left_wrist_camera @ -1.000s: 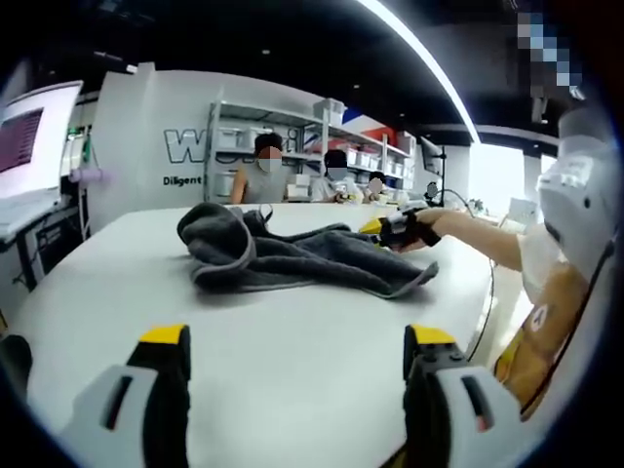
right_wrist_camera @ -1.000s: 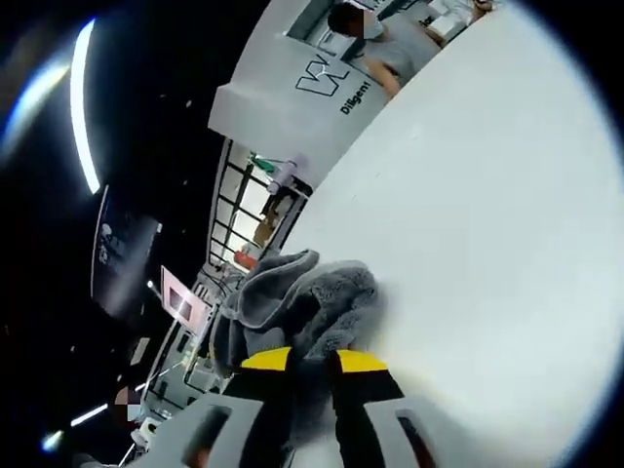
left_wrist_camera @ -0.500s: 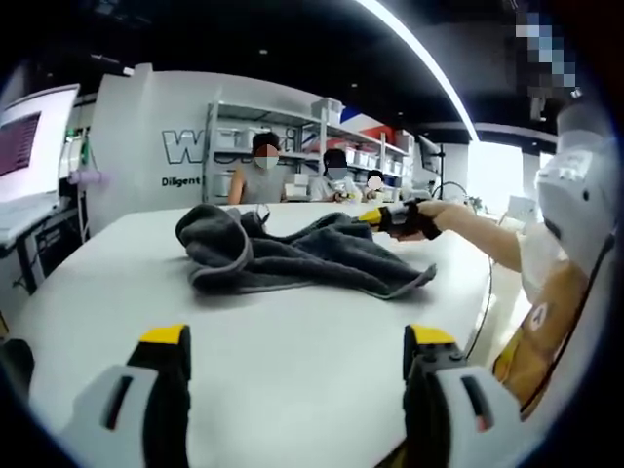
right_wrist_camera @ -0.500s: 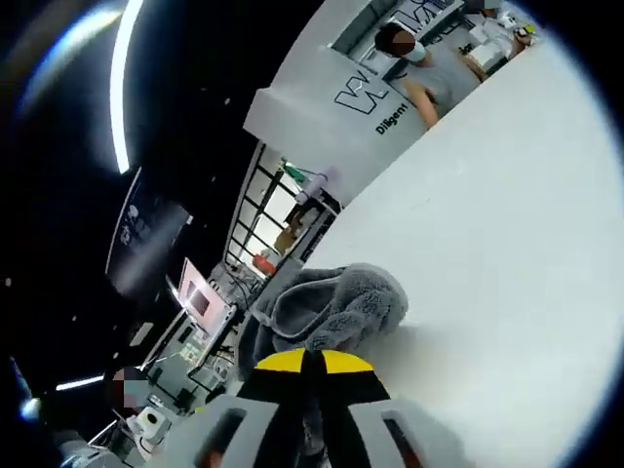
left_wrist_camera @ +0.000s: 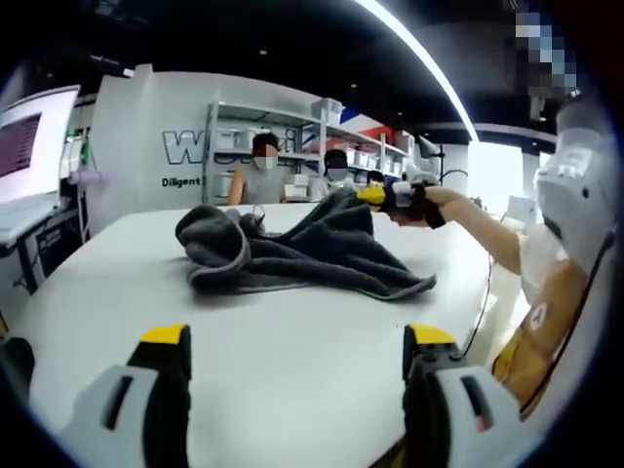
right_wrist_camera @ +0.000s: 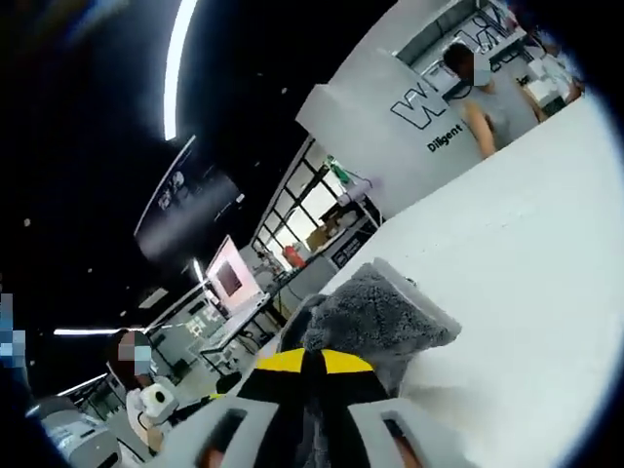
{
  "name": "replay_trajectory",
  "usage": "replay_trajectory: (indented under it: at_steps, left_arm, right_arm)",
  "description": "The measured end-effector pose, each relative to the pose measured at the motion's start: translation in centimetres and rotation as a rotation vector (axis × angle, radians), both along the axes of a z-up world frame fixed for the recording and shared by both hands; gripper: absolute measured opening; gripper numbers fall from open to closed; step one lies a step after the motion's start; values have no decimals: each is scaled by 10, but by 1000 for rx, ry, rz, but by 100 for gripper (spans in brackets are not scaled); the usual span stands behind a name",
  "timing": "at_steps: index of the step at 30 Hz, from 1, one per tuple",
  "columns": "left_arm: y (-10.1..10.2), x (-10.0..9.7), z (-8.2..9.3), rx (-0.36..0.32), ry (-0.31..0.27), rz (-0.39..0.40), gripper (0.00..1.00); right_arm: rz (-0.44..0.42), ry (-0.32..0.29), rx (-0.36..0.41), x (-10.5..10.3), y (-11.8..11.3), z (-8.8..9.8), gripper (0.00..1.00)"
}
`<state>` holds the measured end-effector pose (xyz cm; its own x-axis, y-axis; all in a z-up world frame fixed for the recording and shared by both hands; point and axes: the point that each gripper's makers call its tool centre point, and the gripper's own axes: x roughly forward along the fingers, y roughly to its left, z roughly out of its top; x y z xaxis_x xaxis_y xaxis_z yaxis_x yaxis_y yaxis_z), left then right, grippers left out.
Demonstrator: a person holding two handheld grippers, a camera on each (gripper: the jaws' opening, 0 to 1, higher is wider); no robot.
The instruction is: Fold the towel on the table until its edges align and the towel forms a compact rectangular stack.
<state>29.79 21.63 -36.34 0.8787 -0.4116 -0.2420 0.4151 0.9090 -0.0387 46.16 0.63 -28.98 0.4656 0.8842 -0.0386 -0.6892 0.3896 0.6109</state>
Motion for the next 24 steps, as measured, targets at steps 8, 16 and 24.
replay_trajectory:
  at_steps: [8,16,24]
  left_arm:
    - [1,-1,-2,-4,2,0,94]
    - [0,-1,-4,-2,9,1,94]
    - [1,-1,-6,-9,12,11,94]
  right_arm:
    - [81,-86,-62,-24,21,8,4]
    - [183,-161,-141,-57,46,0,4]
    - [284,-282,-291,-86,69,-22,4]
